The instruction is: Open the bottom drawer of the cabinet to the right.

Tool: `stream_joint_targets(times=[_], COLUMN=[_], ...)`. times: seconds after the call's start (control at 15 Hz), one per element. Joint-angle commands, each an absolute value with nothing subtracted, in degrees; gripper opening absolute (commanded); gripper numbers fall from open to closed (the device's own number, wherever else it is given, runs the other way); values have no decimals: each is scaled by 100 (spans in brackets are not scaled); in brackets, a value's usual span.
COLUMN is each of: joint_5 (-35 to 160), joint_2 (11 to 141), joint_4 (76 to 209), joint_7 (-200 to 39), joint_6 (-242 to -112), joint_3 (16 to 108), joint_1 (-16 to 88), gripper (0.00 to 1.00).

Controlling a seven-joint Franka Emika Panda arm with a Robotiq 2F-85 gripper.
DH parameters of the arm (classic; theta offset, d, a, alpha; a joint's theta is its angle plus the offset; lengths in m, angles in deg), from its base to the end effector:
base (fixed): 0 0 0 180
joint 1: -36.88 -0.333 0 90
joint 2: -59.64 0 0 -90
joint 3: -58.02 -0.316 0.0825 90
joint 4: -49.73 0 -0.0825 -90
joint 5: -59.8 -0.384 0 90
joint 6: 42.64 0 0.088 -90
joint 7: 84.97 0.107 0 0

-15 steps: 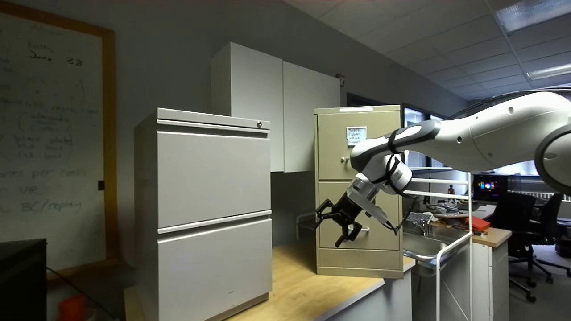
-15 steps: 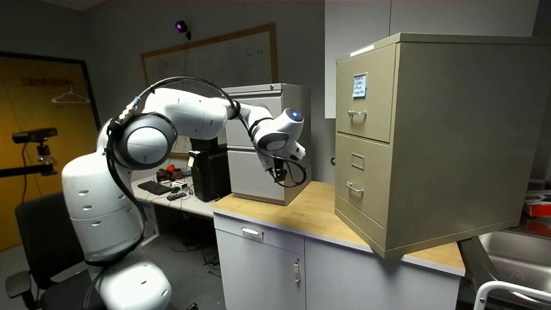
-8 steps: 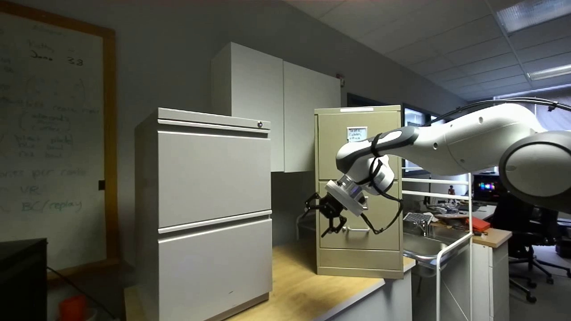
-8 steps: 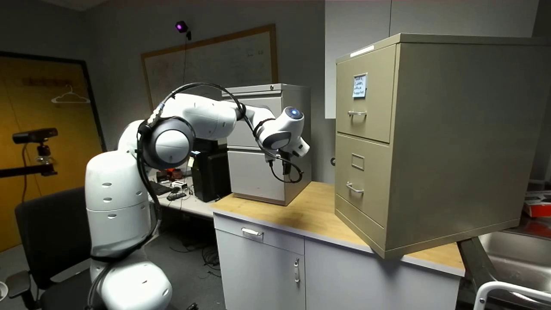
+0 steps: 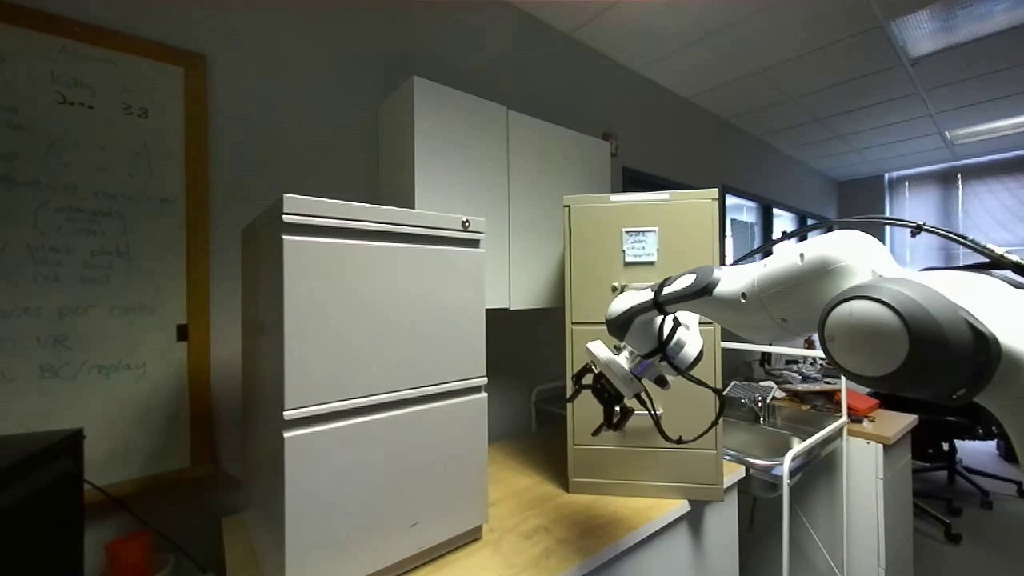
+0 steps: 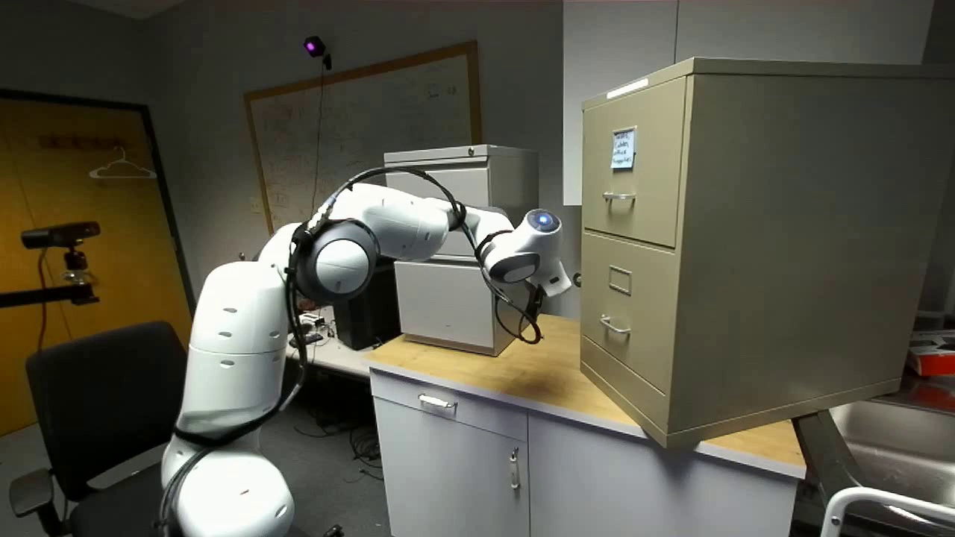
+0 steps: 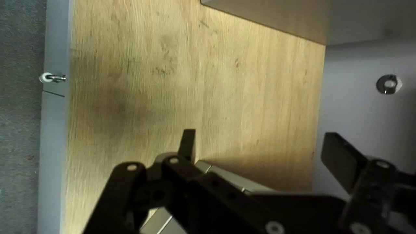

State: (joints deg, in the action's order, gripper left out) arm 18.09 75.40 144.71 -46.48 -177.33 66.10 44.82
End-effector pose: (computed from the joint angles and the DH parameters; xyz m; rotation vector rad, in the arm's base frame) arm 0.6572 -0.1686 0.4985 -1.9296 1.5446 -0.3663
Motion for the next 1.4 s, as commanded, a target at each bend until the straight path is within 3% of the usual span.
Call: stream_joint_targets(times=[0.0,1.33], joint_5=[1362,1012], joint_2=[7686,8176], joint_4=[14322,14052], joint_7=[-4135,-3650], joint_6=[-17862,-18656], joint_3=[6693,7141], joint_1=[4745,5196], gripper=[100,100])
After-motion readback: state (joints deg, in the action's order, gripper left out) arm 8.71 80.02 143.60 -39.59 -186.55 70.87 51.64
